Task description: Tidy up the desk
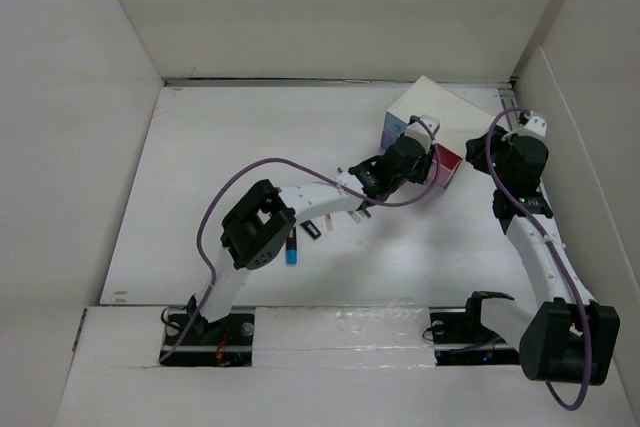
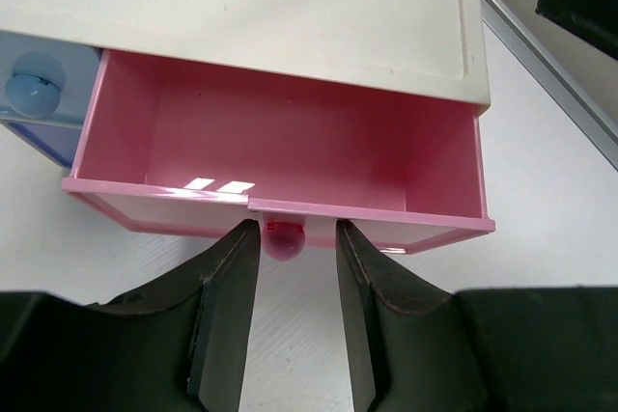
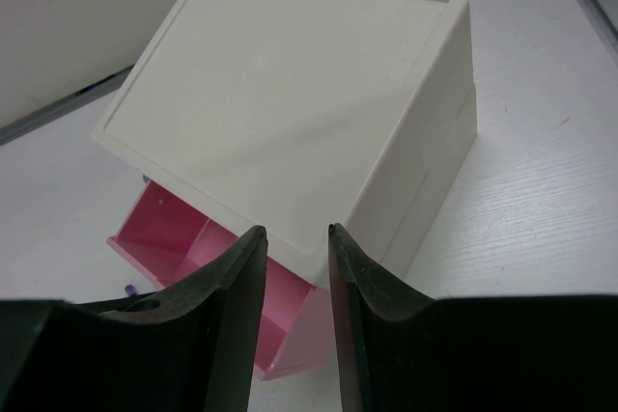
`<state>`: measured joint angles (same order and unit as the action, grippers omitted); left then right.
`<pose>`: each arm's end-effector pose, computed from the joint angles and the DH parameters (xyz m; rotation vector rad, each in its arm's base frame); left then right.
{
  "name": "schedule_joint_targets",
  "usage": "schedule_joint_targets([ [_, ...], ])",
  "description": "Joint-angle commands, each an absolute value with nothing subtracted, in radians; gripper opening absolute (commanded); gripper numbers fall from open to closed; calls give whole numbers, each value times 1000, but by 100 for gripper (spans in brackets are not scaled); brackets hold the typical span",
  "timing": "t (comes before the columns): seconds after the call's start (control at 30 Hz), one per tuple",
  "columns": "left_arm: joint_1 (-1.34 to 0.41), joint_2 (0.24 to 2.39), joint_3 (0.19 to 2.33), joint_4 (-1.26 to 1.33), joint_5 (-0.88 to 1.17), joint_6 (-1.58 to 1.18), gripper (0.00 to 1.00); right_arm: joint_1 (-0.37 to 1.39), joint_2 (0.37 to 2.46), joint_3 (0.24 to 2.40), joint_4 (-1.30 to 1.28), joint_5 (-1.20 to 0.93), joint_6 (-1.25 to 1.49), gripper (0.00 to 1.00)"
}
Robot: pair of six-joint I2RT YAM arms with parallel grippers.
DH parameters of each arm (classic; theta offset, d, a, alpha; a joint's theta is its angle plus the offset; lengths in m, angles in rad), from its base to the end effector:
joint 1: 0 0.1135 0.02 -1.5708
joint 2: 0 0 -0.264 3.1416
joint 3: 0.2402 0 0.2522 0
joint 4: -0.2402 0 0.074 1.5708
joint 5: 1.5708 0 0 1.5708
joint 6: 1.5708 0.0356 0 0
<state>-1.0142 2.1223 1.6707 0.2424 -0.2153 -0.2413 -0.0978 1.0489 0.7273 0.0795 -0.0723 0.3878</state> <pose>0.2766 -0.4301 0.2628 0.5397 1.7501 -0.7084 0.2451 -0.0215 0.2956 0.3875 1.7788 0.2710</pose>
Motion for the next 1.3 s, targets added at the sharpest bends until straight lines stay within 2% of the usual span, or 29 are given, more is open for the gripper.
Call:
schedule_joint_targets([
  [0.0,-1012,2134,1712,259,-215,-236,33,-104,1040,752,135,-83,377,38],
  [0.33,-1012,2138,1700,258,-229,-236,36,-104,1039,755,133,-86,376,38],
  [0.63,-1012,2160,1732,252,-233,-224,34,-104,1039,758,135,-83,376,38],
  [0.87,-1012,2174,1744,245,-236,-218,28,-104,1039,753,135,-83,374,38],
  [1.27,-1012,2117,1684,287,-235,-215,11,-104,1054,744,149,-81,376,38],
])
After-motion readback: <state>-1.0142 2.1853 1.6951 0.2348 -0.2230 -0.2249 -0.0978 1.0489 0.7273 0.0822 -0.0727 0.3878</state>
